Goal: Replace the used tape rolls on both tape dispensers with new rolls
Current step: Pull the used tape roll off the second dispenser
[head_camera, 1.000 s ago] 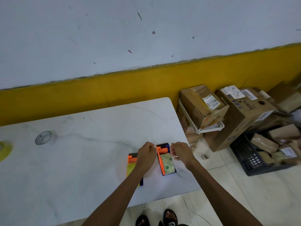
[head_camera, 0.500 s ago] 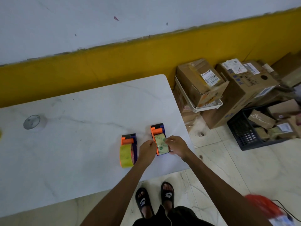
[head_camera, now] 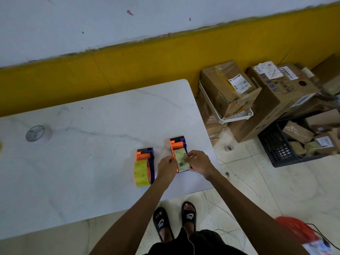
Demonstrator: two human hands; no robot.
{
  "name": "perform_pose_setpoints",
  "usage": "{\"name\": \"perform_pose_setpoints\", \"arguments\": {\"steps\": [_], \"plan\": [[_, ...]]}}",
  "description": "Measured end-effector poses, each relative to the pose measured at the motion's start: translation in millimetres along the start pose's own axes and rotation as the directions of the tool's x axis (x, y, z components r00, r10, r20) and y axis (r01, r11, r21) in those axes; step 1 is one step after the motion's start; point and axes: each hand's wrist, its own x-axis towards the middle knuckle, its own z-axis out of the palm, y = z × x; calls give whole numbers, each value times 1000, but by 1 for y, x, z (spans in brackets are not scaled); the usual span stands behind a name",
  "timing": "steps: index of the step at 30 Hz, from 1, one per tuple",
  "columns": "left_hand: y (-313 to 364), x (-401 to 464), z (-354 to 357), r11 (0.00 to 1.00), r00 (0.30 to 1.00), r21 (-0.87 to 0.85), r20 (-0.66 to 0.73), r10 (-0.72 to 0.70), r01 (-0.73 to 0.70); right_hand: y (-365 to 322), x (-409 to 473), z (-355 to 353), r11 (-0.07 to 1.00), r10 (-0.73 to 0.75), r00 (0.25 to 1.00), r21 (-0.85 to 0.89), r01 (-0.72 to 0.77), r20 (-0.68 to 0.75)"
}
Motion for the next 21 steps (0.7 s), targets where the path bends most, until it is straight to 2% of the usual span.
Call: {"name": "perform_pose_setpoints", "arguments": {"steps": [6, 13, 21], "plan": [[10, -8, -2, 1000, 1000, -22, -26, -5, 5, 2, 2, -1, 1000, -16, 1000, -11, 16, -22], [57, -37, -13, 998, 997, -43, -61, 38, -41, -13, 5, -3, 994, -17, 1000, 109, 19, -13], [62, -28, -17, 993, 999, -118, -51, -18, 12, -25, 3, -7, 990, 8, 1000, 139, -9, 7]]}}
